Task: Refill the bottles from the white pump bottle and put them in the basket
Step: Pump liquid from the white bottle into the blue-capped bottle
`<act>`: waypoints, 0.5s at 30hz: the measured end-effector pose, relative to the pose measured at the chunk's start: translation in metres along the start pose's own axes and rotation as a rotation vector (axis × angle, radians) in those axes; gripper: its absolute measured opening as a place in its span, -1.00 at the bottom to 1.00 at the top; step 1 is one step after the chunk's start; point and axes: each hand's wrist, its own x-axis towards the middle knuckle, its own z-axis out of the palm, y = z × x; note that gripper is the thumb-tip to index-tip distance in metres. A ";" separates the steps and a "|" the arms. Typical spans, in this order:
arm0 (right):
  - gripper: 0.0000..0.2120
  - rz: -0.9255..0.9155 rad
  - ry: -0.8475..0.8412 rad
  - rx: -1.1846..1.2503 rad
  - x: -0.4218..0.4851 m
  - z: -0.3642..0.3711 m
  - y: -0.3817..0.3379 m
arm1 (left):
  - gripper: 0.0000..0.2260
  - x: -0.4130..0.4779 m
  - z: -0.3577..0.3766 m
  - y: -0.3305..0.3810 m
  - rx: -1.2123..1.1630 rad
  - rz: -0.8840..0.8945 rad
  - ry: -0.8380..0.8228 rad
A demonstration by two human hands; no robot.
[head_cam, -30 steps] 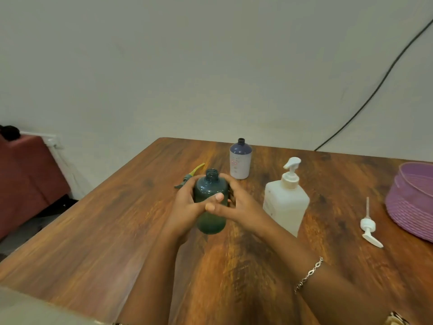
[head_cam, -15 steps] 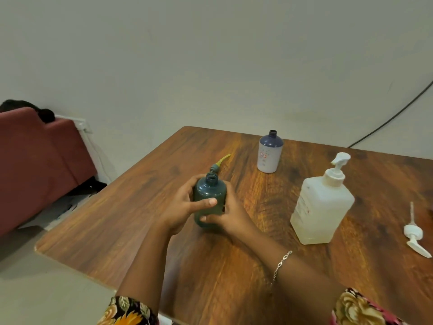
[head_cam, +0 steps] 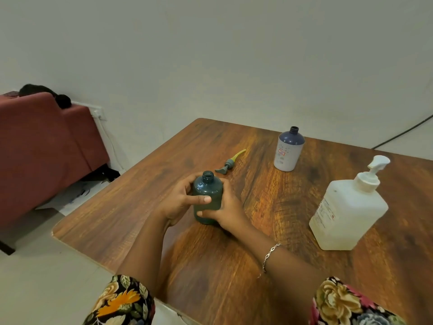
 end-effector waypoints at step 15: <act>-0.25 -0.006 0.023 -0.072 0.000 0.012 0.012 | -0.28 -0.005 -0.006 -0.013 0.025 -0.007 0.001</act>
